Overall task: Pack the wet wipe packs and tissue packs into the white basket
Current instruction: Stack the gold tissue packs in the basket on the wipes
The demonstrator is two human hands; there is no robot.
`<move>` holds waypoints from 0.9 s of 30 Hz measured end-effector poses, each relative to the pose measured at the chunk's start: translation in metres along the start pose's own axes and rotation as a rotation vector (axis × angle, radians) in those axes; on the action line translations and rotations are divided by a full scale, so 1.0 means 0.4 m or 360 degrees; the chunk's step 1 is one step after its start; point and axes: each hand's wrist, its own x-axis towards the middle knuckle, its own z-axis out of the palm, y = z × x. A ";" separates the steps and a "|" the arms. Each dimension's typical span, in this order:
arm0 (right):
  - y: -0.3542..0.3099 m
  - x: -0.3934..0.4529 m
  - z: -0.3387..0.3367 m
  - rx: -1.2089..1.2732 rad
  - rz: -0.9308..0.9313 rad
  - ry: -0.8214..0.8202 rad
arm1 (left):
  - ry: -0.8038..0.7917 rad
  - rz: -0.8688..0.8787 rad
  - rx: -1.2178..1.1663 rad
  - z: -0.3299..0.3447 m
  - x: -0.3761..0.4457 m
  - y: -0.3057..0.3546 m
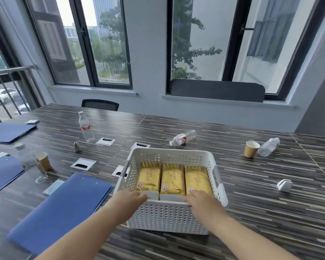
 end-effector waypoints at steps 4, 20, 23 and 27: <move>0.054 -0.012 0.001 -0.0033 0.0206 -0.0258 | 0.0139 -0.0058 -0.0255 0.038 0.020 0.042; 0.046 0.035 0.034 -0.0124 0.0463 -0.0225 | 0.0258 -0.0111 -0.0238 0.060 0.141 -0.018; 0.059 0.052 0.039 -0.0112 0.0472 -0.0203 | 0.0260 -0.0110 -0.0249 0.063 0.172 -0.030; 0.078 0.081 0.044 -0.0110 0.0448 -0.0190 | 0.0270 -0.0103 -0.0214 0.058 0.206 -0.044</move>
